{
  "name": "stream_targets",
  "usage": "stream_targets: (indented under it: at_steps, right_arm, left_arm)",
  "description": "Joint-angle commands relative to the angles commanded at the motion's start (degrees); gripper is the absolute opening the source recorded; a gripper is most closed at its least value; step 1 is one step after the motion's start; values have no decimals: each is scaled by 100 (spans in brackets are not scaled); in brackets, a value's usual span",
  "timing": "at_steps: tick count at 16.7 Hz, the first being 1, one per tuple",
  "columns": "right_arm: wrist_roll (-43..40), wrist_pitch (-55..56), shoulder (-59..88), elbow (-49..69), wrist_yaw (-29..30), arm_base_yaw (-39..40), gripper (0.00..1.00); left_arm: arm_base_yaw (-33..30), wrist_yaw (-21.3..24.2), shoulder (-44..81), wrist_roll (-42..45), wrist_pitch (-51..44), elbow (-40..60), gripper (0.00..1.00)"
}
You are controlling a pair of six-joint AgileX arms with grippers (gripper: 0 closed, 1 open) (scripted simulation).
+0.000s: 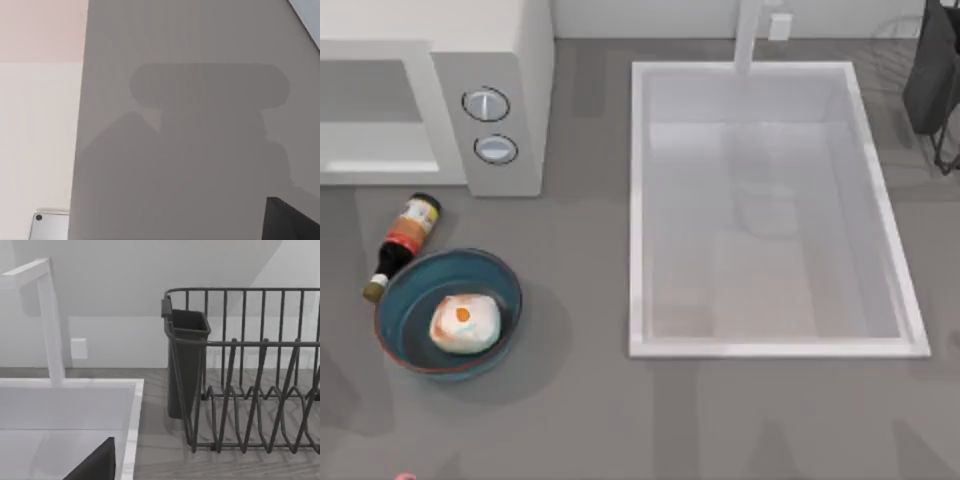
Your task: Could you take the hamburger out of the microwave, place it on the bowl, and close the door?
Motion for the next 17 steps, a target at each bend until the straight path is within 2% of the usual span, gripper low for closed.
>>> stream_targets:
  at_steps: [3,9,11,15,17]
  right_arm:
    - [0,0,0,0,0,0,100]
    - [0,0,0,0,0,0,100]
    - [0,0,0,0,0,0,100]
    - [0,0,0,0,0,0,100]
    - [0,0,0,0,0,0,100]
  left_arm:
    - [-191,-93,-338,-213,214,-363,0]
    - [-252,-139,-414,-304,242,-461,0]
    - [-573,-340,-743,-620,360,-775,0]
    - [-1598,-879,-1808,-1554,685,-1672,0]
    - [-1864,-1064,-2076,-1818,796,-1934,0]
